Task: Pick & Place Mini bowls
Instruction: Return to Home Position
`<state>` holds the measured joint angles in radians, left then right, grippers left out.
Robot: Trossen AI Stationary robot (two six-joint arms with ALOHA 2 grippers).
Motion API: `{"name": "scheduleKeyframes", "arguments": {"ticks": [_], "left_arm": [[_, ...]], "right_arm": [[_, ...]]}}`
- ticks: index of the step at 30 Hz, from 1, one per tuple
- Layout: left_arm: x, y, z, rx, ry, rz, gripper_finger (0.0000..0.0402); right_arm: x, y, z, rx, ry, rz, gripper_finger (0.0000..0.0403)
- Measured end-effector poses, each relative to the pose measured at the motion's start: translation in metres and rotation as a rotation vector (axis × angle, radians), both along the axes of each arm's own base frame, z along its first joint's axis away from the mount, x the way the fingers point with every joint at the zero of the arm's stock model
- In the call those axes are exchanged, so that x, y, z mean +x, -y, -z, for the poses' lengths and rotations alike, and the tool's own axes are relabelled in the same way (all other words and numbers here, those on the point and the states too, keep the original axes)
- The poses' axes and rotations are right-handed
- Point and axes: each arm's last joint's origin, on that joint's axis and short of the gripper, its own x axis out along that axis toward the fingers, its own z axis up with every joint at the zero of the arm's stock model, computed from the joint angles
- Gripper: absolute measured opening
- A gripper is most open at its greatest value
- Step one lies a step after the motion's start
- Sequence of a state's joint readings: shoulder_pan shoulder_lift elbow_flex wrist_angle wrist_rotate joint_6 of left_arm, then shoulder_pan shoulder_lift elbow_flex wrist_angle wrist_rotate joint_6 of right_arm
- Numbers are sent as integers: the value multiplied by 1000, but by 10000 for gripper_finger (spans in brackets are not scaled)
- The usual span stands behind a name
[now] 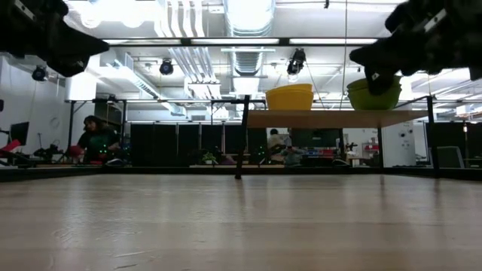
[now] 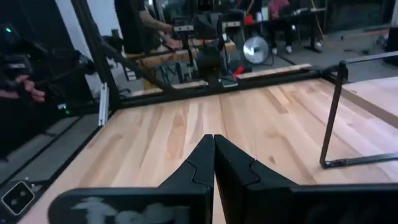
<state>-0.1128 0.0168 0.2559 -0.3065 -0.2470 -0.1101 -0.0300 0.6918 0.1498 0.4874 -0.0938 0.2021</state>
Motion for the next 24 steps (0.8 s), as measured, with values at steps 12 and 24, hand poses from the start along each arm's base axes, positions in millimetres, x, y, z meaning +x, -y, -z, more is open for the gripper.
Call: {"name": "scheduleKeyframes", "arguments": {"ticks": [12, 24], "left_arm": [[0, -1, 4, -13, 4, -25, 0], [-3, -7, -5, -57, 99, -258, 0]], "right_arm": [[-22, -2, 21, 1, 91, -40, 9], [-28, -2, 18, -84, 118, -43, 9]]}}
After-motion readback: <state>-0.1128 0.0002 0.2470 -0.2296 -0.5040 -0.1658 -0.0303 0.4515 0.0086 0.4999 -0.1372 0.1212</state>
